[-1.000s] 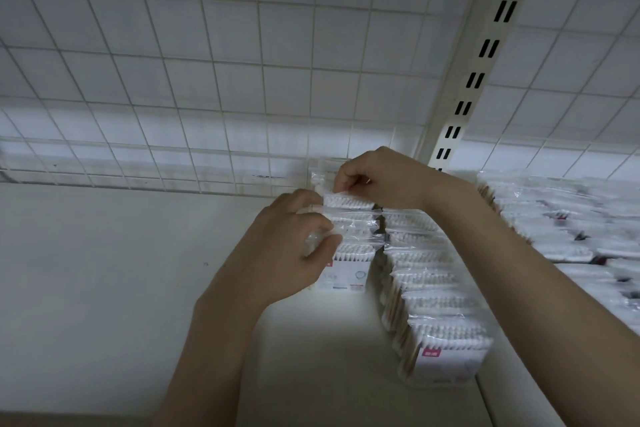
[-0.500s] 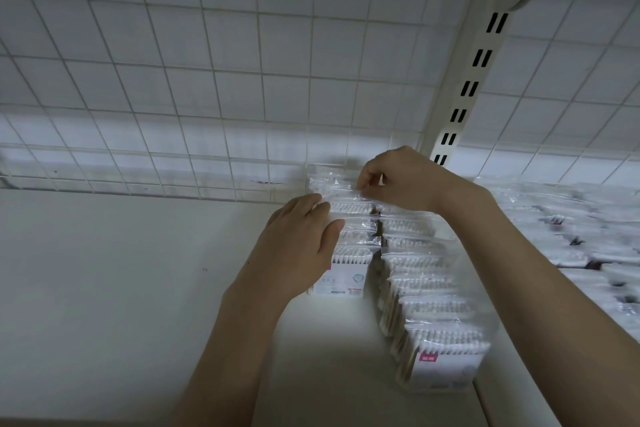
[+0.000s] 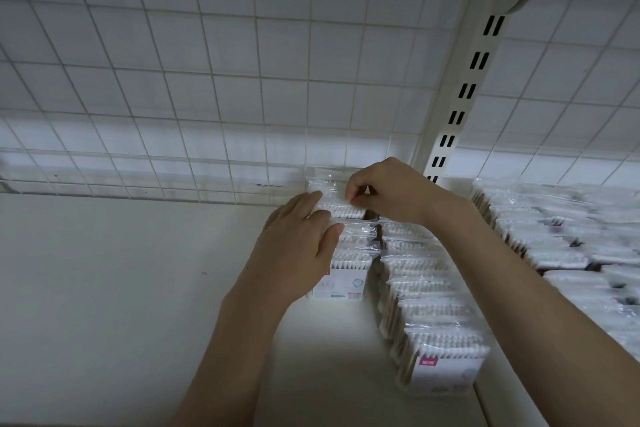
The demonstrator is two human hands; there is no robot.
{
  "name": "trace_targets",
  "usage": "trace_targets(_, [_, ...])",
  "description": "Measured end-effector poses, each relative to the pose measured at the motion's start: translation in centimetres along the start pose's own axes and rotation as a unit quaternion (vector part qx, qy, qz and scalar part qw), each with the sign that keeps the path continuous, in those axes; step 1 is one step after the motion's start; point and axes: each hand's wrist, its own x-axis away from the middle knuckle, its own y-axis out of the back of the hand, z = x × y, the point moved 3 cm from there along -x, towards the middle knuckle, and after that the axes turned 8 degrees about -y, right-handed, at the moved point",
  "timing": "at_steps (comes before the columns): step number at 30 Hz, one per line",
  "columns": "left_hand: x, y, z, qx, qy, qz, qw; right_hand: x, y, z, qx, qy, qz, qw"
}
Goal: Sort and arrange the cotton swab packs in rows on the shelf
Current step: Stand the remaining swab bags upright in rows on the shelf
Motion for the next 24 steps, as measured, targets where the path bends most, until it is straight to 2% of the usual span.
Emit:
trace_targets(10, [-0.2,0.1,-0.3,0.013,0.000,0.021,1.000,0.2,0.0,-0.3,-0.024,-0.003,0.011,1.000])
trace_targets(12, [-0.3,0.3,-0.4,0.006,-0.002,0.022,1.000,0.0,0.6,-0.3,-0.020,-0.002,-0.020,1.000])
trace_targets(15, [-0.5,0.4,-0.5,0.001,0.009,0.019,1.000,-0.2,1.0,-0.4,0.046,-0.011,-0.059,0.997])
trace_targets(18, [-1.0,0.2,-0.4,-0.026,0.018,0.016,0.999,-0.1,0.3,-0.5,0.104,-0.019,-0.009,0.994])
trace_targets(20, [-1.2,0.1,-0.3,-0.067,0.019,0.008,0.998,0.1,-0.1,-0.5,0.097,-0.019,0.024,0.995])
trace_targets(24, [-1.4,-0.7,0.0,-0.064,0.020,0.030,0.997,0.0,-0.1,-0.7,0.084,-0.024,0.025,0.996])
